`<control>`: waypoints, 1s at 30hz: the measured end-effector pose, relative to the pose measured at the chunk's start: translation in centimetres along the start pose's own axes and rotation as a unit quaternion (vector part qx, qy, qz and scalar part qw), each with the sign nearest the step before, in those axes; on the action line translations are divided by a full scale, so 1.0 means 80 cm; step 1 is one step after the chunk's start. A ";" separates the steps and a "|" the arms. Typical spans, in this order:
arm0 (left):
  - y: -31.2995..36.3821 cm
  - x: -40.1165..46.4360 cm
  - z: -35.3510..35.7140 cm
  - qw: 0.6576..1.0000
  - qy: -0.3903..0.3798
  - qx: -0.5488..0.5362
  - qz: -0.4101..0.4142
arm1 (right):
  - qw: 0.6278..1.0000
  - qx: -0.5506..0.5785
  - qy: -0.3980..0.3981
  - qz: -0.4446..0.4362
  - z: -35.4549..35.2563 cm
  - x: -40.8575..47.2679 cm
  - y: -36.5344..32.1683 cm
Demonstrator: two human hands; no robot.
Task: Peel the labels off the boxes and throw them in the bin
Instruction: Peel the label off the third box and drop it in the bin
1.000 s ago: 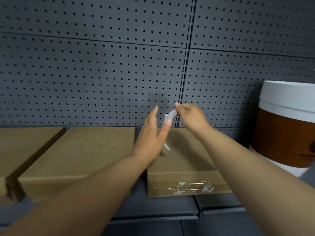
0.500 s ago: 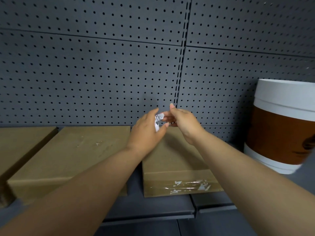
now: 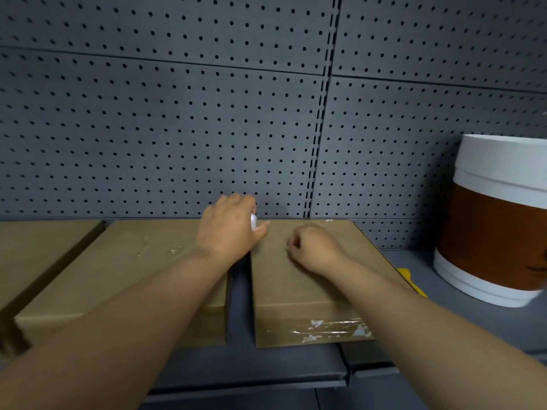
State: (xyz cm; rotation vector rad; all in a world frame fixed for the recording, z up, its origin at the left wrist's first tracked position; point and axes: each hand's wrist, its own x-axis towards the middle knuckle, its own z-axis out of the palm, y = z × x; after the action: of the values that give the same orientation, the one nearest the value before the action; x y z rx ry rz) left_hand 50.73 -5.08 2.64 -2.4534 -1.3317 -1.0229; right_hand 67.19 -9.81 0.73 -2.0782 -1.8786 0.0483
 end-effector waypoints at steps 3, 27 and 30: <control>-0.004 0.002 0.002 0.999 -0.020 0.027 0.007 | 0.993 0.005 -0.011 -0.115 0.007 -0.012 -0.023; -0.026 -0.015 -0.005 0.994 -0.050 0.091 0.021 | 0.998 -0.050 -0.014 0.024 -0.004 0.029 0.014; -0.021 -0.015 -0.006 0.994 -0.061 0.089 0.017 | 0.996 0.003 -0.031 -0.085 0.022 0.026 -0.029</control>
State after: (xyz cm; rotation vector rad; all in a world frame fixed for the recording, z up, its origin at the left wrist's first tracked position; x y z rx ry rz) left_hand 48.72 -5.09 1.95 -2.4279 -1.3481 -0.7232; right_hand 64.79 -7.25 0.10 -1.9262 -2.0823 0.0784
